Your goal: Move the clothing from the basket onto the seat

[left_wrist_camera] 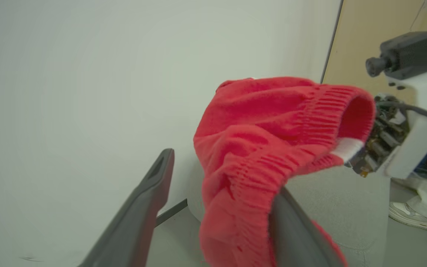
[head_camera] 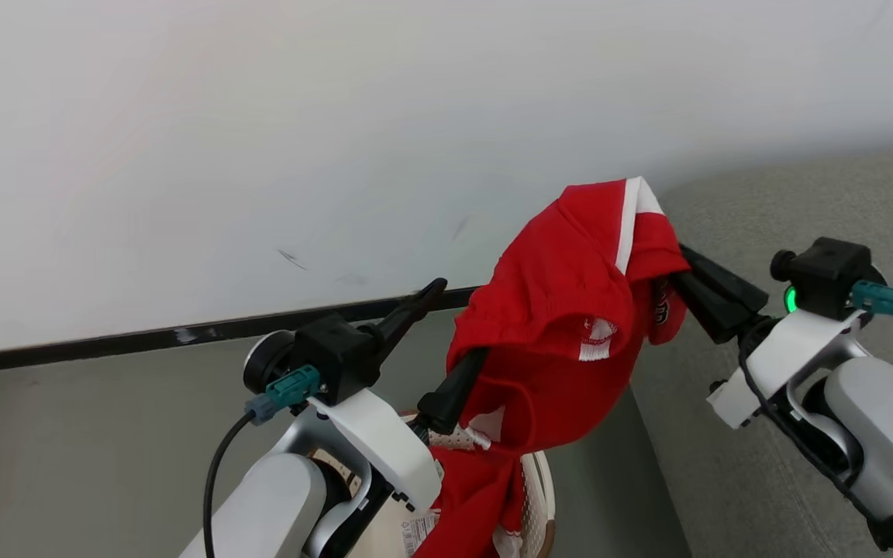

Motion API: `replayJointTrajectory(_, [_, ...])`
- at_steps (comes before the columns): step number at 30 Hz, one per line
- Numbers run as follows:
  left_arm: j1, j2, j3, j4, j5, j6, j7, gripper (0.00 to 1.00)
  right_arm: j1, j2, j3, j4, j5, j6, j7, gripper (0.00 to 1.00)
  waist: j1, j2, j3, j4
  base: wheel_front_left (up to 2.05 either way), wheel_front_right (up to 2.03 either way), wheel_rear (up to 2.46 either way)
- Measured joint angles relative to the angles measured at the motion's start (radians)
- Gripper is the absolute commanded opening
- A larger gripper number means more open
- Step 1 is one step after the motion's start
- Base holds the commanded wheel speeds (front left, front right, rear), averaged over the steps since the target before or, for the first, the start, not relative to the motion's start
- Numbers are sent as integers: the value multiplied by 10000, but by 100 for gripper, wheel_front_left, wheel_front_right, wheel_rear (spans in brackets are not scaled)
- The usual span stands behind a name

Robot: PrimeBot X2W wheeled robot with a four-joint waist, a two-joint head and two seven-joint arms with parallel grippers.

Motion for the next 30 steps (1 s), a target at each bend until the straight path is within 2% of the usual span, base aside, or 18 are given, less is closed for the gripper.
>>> replayJointTrajectory(13, [301, -75, -232, 786, -2, -4, -915, 100, 1423, -683, -1768, 10, -263, 0, 0, 0, 0, 0, 5, -911, 0, 0, 0])
replayJointTrajectory(30, [407, -153, -640, 1473, 2, -119, -1848, 100, 3033, -727, -4395, -562, -840, -2, 0, 0, 0, 0, 15, -2192, 0, 0, 0])
